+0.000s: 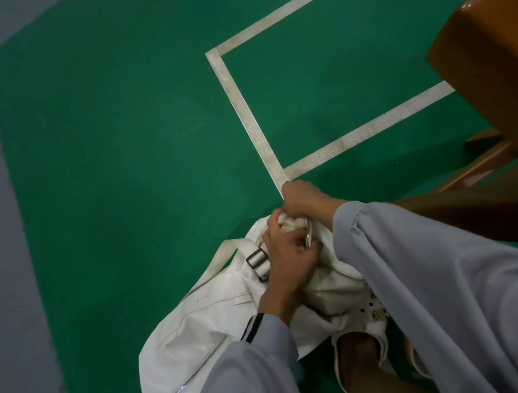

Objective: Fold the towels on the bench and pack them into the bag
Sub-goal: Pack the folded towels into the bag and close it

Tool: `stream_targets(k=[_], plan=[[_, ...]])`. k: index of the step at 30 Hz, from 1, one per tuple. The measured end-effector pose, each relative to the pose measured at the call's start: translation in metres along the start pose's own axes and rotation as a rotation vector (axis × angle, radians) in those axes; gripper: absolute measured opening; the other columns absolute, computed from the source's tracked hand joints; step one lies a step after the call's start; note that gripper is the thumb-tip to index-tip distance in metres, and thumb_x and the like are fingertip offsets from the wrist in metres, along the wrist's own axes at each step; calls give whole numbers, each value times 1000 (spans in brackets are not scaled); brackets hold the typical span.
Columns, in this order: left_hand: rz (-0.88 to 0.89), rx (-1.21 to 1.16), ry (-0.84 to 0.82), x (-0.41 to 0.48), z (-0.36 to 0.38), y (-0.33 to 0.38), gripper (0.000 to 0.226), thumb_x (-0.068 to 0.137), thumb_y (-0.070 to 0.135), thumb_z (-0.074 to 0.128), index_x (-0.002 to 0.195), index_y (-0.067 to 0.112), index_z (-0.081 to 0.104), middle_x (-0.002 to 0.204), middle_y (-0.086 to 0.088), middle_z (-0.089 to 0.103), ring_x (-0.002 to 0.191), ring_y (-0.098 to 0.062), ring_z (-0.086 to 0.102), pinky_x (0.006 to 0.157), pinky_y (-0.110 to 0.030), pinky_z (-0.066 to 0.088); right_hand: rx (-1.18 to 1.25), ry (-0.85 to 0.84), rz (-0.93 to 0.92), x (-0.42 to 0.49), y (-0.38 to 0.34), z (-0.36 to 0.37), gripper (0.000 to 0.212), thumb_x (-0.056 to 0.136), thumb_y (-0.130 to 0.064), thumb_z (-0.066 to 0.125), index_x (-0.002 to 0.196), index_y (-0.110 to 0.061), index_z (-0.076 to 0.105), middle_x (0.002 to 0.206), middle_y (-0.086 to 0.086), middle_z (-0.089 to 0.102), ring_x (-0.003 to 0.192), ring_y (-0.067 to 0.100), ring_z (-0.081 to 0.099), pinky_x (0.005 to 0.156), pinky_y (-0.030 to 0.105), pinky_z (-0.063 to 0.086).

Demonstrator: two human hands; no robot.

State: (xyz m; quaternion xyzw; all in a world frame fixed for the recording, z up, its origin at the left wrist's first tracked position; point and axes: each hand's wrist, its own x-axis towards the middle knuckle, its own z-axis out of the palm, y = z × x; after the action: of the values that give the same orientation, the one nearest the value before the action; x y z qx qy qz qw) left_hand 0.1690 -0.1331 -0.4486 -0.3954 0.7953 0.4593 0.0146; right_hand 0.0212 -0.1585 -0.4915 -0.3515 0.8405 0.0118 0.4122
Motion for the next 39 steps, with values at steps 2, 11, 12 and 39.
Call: stream_targets(k=[2, 11, 12, 39], plan=[[-112, -47, -66, 4, -2, 2, 31, 78, 27, 67, 50, 36, 59, 149, -34, 43, 141, -45, 36, 113, -41, 32, -80, 21, -59, -2, -3, -1, 11, 94, -11, 58, 104, -9, 62, 111, 11, 67, 97, 29, 65, 74, 36, 51], [-174, 293, -305, 21, -7, 15, 55, 71, 50, 40, 89, 9, 74, 120, -23, 58, 112, -42, 47, 91, -42, 37, -293, -66, -313, -4, -1, -18, 13, 93, -4, 57, 105, -5, 63, 99, 13, 61, 84, 29, 62, 75, 38, 57], [-177, 311, -319, 20, -9, 14, 57, 70, 50, 40, 88, 8, 74, 116, -24, 61, 111, -42, 48, 87, -40, 36, -311, -74, -335, -3, -1, -21, 9, 93, -5, 58, 101, -6, 62, 95, 11, 59, 82, 29, 61, 72, 37, 55], [-248, 475, -568, 43, 3, 22, 49, 72, 55, 39, 91, 19, 65, 118, -15, 64, 114, -42, 47, 102, -52, 37, -216, -123, -329, 9, 24, -22, 22, 88, -3, 59, 69, -12, 56, 72, 6, 59, 74, 28, 65, 73, 39, 59]])
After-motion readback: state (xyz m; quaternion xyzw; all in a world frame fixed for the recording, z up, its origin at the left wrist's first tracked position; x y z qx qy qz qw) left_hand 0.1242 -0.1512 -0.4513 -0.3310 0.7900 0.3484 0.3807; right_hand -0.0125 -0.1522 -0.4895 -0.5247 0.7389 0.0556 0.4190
